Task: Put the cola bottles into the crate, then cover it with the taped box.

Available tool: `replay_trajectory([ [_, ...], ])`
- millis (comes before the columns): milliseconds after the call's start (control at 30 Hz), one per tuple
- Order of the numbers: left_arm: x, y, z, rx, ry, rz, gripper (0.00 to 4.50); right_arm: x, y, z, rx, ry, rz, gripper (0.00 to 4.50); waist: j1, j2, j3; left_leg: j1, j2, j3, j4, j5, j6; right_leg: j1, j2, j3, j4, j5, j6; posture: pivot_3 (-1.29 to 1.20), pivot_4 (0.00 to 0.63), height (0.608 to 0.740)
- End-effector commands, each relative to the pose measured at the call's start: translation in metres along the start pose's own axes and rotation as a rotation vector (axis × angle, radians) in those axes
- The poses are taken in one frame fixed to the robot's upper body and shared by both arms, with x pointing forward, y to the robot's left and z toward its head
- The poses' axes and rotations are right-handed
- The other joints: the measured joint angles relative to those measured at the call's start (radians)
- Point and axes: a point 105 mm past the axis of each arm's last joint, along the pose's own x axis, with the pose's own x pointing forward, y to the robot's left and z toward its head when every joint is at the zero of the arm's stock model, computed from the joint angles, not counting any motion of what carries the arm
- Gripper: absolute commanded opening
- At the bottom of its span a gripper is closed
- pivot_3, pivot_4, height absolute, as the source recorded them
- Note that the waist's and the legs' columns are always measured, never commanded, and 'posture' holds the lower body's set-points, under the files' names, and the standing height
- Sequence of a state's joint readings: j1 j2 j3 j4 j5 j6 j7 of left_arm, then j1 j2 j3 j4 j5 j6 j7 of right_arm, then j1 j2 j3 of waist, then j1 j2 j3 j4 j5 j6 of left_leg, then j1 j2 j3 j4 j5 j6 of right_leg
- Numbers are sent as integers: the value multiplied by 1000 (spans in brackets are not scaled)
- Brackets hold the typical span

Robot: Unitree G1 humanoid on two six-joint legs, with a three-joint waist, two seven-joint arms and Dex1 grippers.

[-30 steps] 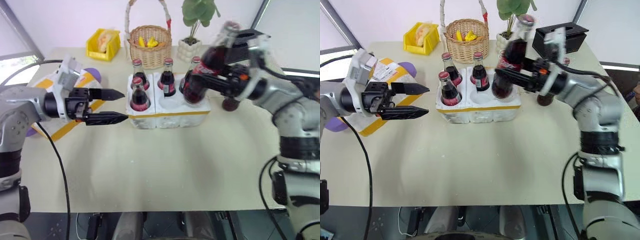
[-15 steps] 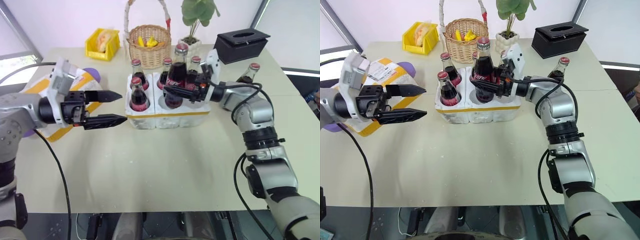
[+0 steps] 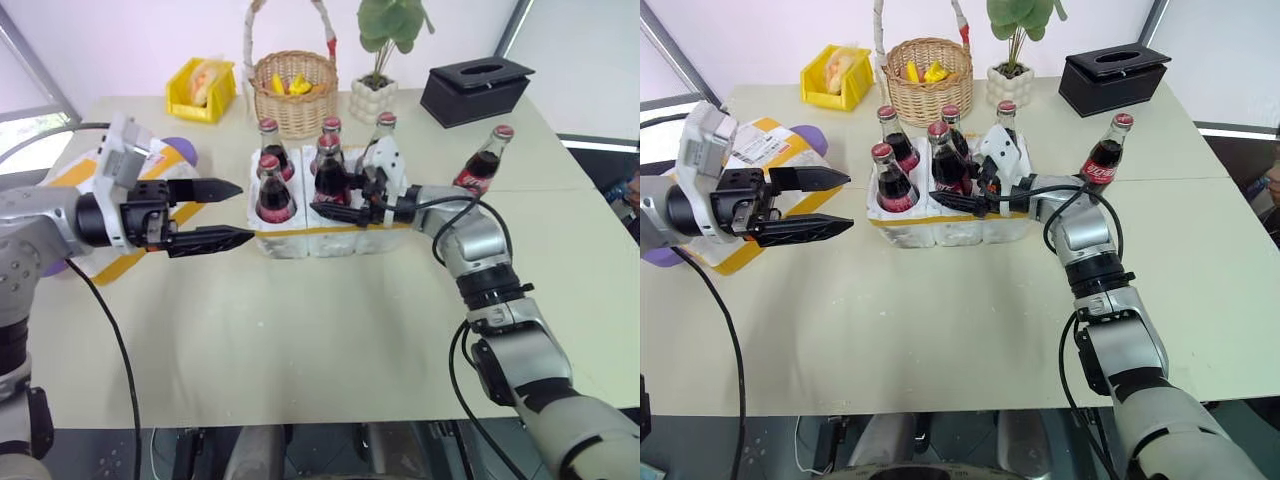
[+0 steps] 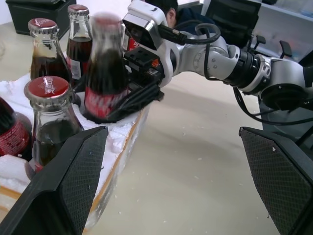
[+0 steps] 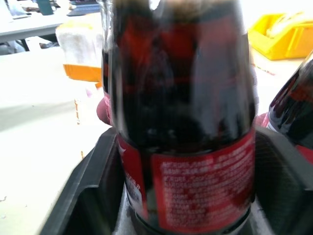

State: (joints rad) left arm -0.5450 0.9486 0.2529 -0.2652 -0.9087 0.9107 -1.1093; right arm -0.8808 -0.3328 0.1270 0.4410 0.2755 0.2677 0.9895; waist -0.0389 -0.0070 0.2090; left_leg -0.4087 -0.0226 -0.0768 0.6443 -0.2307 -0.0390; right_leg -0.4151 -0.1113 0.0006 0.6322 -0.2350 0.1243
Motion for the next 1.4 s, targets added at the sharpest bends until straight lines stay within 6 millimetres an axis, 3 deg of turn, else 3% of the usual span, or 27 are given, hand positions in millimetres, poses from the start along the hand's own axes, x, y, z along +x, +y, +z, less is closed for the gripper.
replay_trajectory([
  [33,-4,-4,11,51,-23,0,4500,-2,-4,-11,28,28,-32,4436,-1,0,0,1,0,0,0,0,0,1,0,0,0,0,0,0,150,738],
  [300,-2,-5,10,44,-27,-9,4500,-34,-2,4,51,-15,-52,4436,7,-1,-1,2,0,-1,1,0,0,4,0,0,-1,0,0,0,150,738],
  [433,-1,-4,9,40,-30,-12,4500,-75,8,21,41,-30,-64,4436,19,-1,-1,1,0,-1,1,0,0,3,0,0,-1,0,0,0,150,738],
  [533,-1,-2,8,37,-33,-16,4500,-110,6,23,15,7,-148,4436,24,-1,-1,1,0,-1,1,0,0,3,0,0,-1,0,0,0,150,738],
  [700,3,2,8,35,-40,-30,4500,-171,-17,16,54,59,-421,4436,22,-1,-1,1,0,0,2,0,0,3,0,0,-2,-2,-4,0,150,738],
  [833,6,4,8,40,-46,-43,4500,-201,-34,3,96,84,-613,4436,20,-1,-1,1,1,0,1,0,0,3,0,0,-2,-2,-4,0,150,738],
  [1033,8,6,10,50,-47,-53,4500,-220,-57,-7,128,76,-810,4436,20,-1,0,1,1,1,2,0,0,3,0,0,-2,-2,-4,0,150,738],
  [1400,5,3,11,63,-38,-44,4500,-212,-90,-23,173,34,-886,4436,19,-1,0,1,1,1,1,0,0,3,0,0,-2,-2,-4,0,150,738],
])
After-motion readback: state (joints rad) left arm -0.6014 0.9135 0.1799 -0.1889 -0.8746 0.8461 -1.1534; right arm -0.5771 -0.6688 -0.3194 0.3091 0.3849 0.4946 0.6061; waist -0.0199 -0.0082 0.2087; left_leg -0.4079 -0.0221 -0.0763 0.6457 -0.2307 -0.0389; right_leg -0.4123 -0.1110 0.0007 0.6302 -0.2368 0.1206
